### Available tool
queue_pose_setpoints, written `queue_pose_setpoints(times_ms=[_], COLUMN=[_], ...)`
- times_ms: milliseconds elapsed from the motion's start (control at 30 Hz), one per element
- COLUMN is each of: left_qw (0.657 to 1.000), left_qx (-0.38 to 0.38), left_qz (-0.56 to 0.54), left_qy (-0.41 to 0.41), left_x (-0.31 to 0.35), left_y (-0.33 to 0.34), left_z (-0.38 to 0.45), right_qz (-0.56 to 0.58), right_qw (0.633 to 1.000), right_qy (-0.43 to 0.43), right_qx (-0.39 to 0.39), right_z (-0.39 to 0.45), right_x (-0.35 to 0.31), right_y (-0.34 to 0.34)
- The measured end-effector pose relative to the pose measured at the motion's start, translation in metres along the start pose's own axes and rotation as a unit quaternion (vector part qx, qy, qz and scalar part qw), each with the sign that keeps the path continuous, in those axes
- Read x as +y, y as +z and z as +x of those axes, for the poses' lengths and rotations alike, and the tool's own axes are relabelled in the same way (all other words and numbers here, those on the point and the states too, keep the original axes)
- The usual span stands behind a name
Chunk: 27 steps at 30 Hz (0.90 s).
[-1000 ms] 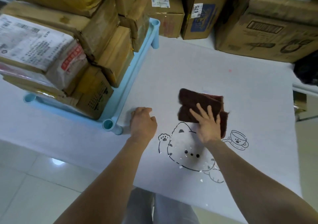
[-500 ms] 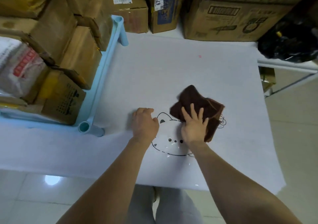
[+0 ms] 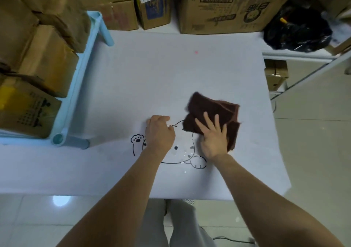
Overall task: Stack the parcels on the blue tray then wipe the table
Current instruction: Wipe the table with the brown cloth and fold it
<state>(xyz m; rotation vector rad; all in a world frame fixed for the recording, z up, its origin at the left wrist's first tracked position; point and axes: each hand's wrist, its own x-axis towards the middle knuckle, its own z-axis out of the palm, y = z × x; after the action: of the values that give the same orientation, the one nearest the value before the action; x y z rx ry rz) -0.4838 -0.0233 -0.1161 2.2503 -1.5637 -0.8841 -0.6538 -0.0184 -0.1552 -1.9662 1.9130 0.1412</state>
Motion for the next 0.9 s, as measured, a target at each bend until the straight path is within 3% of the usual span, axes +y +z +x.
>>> queue_pose_setpoints(times_ms=[67,133,200,300,400,500,600,667,767,833,900], left_qw=[1.0,1.0,1.0,0.999,0.996,0.993,0.989,0.986,0.98,0.974,0.965], left_qx=[0.003,0.006,0.014,0.028,0.042,0.066,0.082,0.081,0.084,0.107,0.154], left_qz=[0.002,0.006,0.009,0.005,-0.023,-0.038,-0.048,-0.075,-0.118,-0.129,-0.13], left_qy=[0.012,0.003,-0.018,-0.045,-0.071,-0.085,-0.111,-0.127,-0.135,-0.151,-0.167], left_x=[0.008,0.01,0.004,-0.004,-0.004,-0.012,-0.026,-0.031,-0.039,-0.049,-0.066], left_y=[0.006,0.01,0.013,0.019,0.021,0.022,0.022,0.02,0.011,-0.003,-0.021], left_z=[-0.003,-0.006,-0.008,-0.014,-0.02,-0.029,-0.041,-0.044,-0.047,-0.047,-0.047], right_qz=[-0.026,-0.014,0.054,0.087,0.1,0.047,0.049,0.093,0.19,0.395,0.613], right_qw=[0.999,0.996,0.967,0.938,0.967,0.995,0.99,0.984,0.979,0.917,0.781], right_qy=[-0.028,0.091,0.247,0.332,0.233,0.087,0.136,0.15,0.07,0.063,0.117], right_qx=[-0.009,0.008,0.023,0.047,0.037,0.009,0.006,-0.013,-0.02,-0.001,-0.027], right_z=[0.007,0.002,-0.02,-0.049,-0.055,-0.061,-0.069,-0.071,-0.067,-0.064,-0.062], right_x=[0.037,0.082,0.099,0.054,-0.003,0.003,0.017,-0.008,-0.056,-0.082,-0.101], right_y=[-0.014,-0.023,-0.022,-0.002,0.016,0.023,0.021,0.018,0.015,0.002,-0.02])
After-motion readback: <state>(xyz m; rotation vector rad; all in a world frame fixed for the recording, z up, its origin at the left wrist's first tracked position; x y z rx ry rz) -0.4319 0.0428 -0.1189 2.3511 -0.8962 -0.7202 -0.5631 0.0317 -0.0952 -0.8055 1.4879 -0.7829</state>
